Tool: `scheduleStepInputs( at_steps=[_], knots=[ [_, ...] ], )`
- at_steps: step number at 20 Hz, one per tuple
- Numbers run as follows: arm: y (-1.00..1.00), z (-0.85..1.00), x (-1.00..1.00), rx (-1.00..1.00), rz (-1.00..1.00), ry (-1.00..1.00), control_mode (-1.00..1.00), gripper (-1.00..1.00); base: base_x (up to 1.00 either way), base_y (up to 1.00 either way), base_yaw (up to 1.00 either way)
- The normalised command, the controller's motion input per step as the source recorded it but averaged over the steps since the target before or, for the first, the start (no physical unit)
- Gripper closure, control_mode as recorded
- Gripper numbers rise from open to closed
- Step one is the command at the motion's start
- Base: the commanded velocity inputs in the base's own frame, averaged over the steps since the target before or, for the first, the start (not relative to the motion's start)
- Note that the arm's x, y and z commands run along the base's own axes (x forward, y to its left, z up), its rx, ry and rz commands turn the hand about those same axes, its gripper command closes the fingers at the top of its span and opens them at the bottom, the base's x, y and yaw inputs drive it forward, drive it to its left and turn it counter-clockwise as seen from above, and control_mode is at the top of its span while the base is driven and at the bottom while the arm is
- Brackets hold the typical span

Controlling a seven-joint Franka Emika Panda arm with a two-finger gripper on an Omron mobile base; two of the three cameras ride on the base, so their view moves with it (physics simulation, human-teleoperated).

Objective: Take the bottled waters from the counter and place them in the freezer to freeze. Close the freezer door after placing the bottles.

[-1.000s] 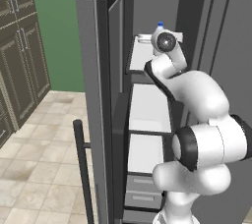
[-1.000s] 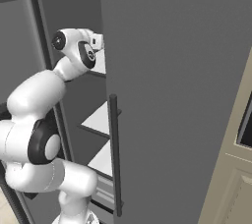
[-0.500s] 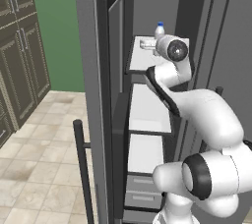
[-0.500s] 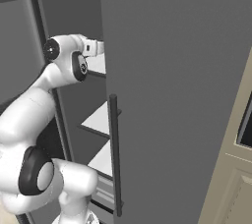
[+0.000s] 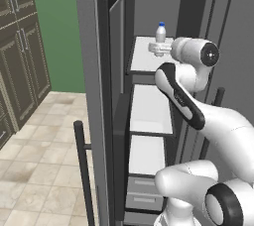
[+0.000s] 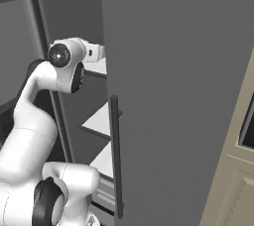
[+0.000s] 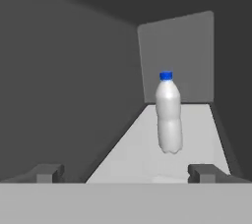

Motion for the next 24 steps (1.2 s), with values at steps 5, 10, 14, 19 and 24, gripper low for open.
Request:
scheduleStepInputs(
  at_steps=[5, 10, 14, 19, 24],
  knots=[
    [0.00, 0.30, -0.63, 0.01, 0.15, 0.19, -1.00, -1.00, 0.00, 0.00, 0.00],
    [0.00, 0.13, -0.52, -0.06, 0.04, 0.30, -1.00, -1.00, 0.00, 0.00, 0.00],
    [0.00, -0.01, -0.60, -0.12, -0.01, 0.24, -1.00, -1.00, 0.00, 0.00, 0.00],
    [0.00, 0.00, -0.84, -0.16, -0.10, 0.12, -1.00, -1.00, 0.00, 0.00, 0.00],
    [0.00, -0.12, -0.70, -0.14, -0.13, 0.15, -1.00, -1.00, 0.00, 0.00, 0.00]
  ],
)
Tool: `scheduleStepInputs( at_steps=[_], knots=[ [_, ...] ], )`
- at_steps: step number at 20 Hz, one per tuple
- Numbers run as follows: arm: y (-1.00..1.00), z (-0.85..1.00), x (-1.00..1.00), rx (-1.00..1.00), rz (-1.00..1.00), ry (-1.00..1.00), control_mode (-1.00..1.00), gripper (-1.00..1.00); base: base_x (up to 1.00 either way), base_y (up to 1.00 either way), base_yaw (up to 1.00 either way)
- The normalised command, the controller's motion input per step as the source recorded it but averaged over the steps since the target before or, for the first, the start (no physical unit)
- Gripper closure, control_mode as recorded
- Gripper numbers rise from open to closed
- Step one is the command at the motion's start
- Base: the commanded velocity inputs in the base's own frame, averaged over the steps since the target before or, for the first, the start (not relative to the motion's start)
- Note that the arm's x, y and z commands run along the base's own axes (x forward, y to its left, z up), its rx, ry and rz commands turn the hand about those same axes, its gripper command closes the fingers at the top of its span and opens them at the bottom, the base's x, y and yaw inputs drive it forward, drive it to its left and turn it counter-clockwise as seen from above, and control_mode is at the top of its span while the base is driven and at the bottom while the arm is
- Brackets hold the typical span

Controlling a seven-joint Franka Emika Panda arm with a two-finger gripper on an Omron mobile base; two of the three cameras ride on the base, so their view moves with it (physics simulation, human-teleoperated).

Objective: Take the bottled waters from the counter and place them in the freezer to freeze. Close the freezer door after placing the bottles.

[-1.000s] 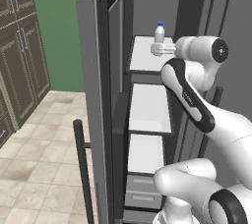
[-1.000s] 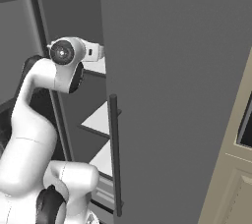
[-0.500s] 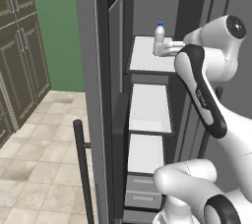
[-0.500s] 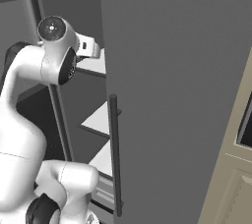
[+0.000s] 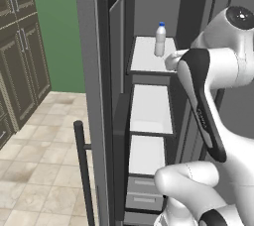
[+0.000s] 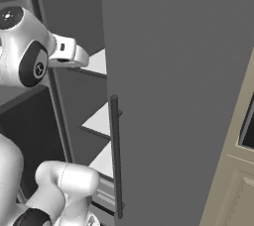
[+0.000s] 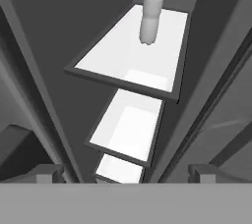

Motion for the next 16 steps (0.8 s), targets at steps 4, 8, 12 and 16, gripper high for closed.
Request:
scheduleStepInputs(
  at_steps=[4, 8, 12, 16],
  knots=[
    [0.00, -0.44, -0.68, -0.07, -0.12, 0.10, -1.00, -1.00, 0.00, 0.00, 0.00],
    [0.00, -0.22, -0.38, 0.05, 0.00, 0.02, -1.00, -1.00, 0.00, 0.00, 0.00],
    [0.00, -0.50, -0.01, 0.04, 0.00, 0.13, -1.00, -1.00, 0.00, 0.00, 0.00],
    [0.00, -0.46, -0.01, 0.03, 0.01, 0.09, -1.00, -1.00, 0.00, 0.00, 0.00]
  ],
)
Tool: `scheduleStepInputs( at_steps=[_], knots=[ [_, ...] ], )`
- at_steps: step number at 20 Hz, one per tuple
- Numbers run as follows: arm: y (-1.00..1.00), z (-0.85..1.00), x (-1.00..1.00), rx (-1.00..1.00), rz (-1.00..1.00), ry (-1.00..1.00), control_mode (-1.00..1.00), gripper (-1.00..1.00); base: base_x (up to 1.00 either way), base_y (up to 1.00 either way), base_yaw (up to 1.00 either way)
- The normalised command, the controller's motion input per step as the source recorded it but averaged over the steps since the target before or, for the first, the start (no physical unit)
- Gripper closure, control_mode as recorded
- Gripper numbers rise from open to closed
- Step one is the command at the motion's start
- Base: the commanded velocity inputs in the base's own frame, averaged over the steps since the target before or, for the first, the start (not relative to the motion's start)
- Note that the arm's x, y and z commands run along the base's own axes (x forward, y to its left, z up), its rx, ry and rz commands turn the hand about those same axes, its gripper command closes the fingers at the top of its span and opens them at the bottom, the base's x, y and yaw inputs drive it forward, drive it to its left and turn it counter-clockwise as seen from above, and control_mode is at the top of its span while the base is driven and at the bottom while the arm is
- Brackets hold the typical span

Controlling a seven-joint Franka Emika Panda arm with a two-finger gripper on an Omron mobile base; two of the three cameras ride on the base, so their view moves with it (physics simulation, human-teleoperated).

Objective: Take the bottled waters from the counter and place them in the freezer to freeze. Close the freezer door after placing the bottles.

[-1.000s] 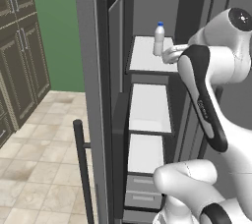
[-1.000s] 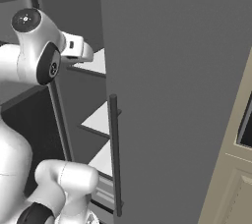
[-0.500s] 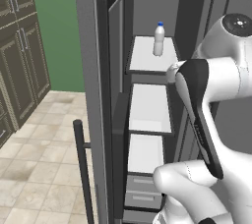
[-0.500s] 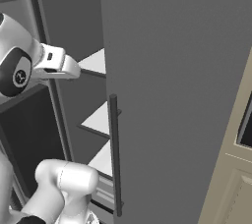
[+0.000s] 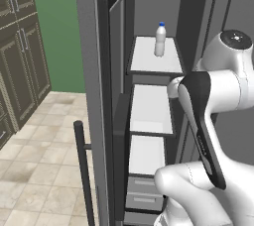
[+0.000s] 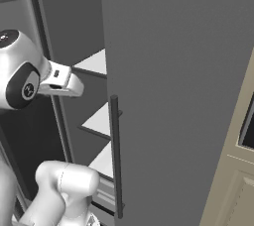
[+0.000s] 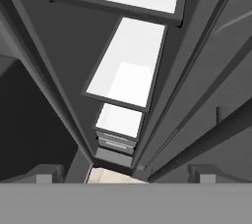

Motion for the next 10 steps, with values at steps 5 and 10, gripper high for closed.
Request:
scheduleStepInputs(
  at_steps=[5, 10],
  knots=[
    [0.00, -0.26, -0.19, 0.00, 0.00, 0.01, -1.00, -1.00, 0.00, 0.00, 0.00],
    [0.00, -0.13, -0.31, 0.02, 0.00, 0.00, -1.00, -1.00, 0.00, 0.00, 0.00]
  ],
)
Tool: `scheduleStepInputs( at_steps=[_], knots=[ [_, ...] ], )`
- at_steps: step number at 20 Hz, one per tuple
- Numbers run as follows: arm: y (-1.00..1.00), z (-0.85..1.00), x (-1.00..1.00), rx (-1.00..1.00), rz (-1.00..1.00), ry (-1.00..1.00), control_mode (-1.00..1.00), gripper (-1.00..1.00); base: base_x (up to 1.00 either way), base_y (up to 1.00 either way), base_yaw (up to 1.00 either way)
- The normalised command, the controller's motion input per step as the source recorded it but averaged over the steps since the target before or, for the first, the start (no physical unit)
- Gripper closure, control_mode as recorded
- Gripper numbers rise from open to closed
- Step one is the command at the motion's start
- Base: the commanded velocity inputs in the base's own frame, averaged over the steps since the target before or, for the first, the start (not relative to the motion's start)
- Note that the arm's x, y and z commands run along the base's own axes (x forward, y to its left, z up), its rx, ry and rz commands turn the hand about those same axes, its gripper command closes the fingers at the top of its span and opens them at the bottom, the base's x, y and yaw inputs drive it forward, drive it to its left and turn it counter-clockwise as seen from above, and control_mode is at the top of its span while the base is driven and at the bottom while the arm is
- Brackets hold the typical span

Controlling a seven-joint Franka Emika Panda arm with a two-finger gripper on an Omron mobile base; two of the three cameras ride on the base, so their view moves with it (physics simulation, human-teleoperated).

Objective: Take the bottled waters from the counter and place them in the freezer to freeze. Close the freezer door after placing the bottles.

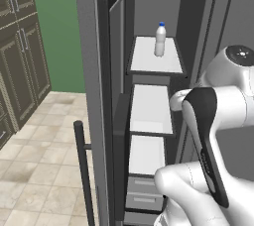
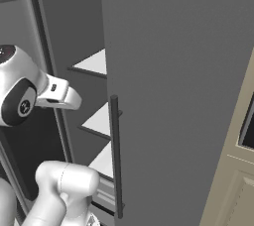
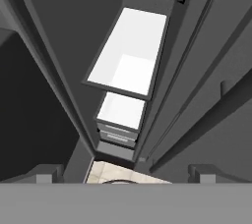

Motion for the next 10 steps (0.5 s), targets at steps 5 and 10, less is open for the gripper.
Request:
scheduleStepInputs(
  at_steps=[5, 10],
  knots=[
    [0.00, -0.06, -0.20, 0.05, 0.00, 0.00, -1.00, -1.00, 0.00, 0.00, 0.00],
    [0.00, -0.27, -0.02, 0.05, 0.00, 0.00, -1.00, -1.00, 0.00, 0.00, 0.00]
  ],
)
